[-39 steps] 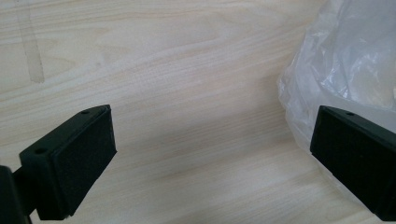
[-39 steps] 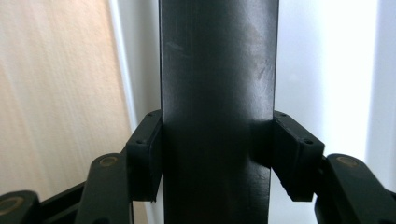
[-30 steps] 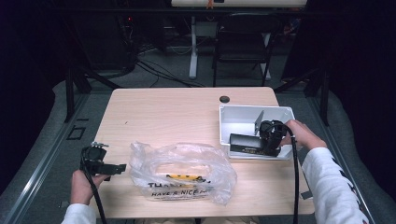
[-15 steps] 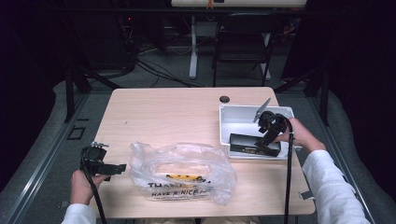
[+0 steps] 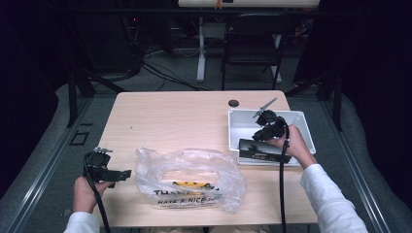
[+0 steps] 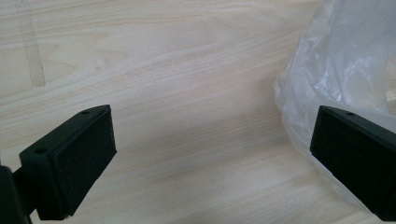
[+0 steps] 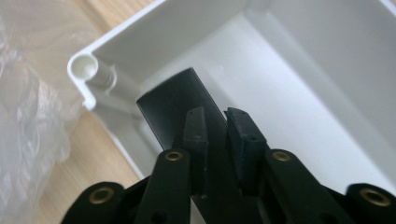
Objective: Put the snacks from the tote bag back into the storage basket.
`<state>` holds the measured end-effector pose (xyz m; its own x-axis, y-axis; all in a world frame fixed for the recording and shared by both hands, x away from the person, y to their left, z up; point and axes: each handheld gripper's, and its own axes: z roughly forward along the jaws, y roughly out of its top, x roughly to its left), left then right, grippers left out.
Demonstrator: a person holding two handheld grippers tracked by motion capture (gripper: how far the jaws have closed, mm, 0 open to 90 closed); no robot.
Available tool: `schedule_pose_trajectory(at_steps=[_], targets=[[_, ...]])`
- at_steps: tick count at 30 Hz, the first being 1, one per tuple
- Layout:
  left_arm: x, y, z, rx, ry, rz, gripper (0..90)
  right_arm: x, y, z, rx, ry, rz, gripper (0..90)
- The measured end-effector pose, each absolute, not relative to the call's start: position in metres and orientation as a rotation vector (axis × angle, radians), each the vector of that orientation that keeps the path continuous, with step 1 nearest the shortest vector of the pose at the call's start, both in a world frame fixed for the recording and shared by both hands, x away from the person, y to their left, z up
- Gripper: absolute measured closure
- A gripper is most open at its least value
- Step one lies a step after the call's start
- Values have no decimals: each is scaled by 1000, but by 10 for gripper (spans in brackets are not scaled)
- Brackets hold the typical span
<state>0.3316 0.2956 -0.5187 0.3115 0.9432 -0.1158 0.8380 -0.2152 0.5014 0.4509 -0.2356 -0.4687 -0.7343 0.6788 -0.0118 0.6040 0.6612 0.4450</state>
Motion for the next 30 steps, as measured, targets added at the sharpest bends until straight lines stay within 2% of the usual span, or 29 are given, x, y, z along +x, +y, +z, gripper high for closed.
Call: schedule_pose_trajectory(at_steps=[9,17,30], targets=[[332,297,-518,2112,1574,285,0,466,-211,-486,1169,2605,548,827],[332,297,-519,2113,1570,285,0,478,-209,-502,1257,2582,513,828],[333,296,-519,2119,1572,282,0,477,-208,-504,1266,2594,521,826]])
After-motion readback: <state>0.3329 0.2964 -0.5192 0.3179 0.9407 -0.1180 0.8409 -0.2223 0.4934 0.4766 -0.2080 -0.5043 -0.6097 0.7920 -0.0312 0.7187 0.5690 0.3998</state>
